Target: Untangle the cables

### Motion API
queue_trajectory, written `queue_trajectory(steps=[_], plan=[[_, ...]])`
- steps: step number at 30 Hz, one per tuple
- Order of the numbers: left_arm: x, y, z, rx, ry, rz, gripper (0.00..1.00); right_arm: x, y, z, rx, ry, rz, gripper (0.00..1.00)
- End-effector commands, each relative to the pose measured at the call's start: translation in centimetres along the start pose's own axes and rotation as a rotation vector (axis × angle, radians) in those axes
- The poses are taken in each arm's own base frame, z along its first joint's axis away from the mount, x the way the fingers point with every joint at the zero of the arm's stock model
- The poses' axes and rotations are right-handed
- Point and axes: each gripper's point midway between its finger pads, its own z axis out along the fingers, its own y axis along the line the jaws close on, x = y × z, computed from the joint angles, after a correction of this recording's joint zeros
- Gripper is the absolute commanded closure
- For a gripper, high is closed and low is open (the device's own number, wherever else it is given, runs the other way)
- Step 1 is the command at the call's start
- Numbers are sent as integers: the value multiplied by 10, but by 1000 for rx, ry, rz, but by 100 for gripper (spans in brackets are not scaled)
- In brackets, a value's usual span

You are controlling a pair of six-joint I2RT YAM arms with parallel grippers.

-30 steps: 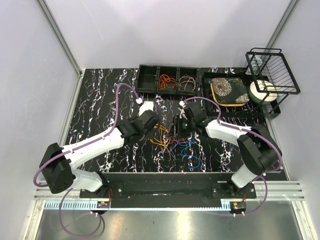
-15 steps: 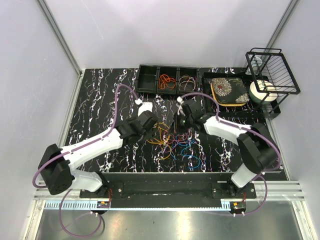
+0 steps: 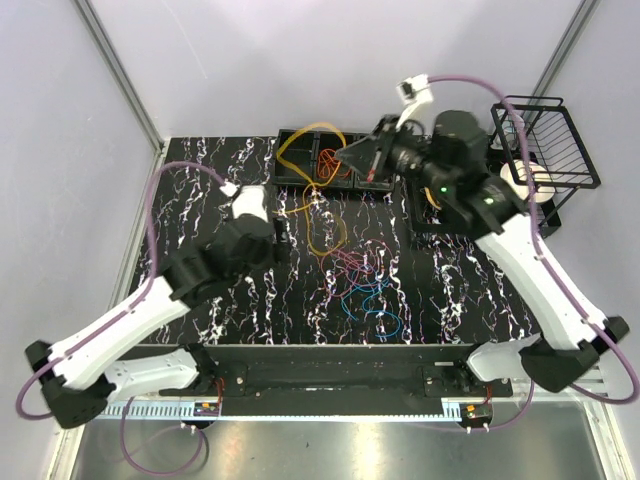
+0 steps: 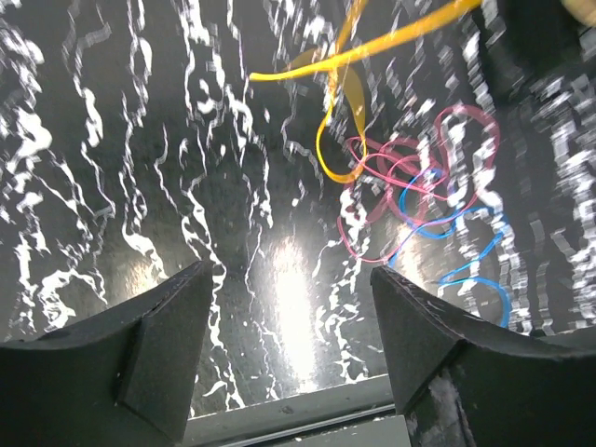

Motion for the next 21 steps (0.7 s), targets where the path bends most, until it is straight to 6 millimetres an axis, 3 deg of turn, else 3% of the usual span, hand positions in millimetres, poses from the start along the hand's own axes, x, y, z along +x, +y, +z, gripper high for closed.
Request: queue_trajectory(steps=[1, 5, 8, 14, 21], plan=[[-37, 11, -38, 21, -122, -19, 29, -23, 16, -19, 18, -49, 14, 100], [-46, 10, -55, 87, -173, -13, 30, -7, -2, -10, 93, -17, 111, 100], [-44, 3, -58, 145, -184, 10, 30, 23, -32, 1, 194, 45, 190, 100], [-52, -29, -60, 297, -230, 24, 31, 72, -78, 10, 395, 144, 320, 100], [-54, -56, -38, 332, -228, 82, 32, 78, -86, 10, 442, 161, 335, 100]])
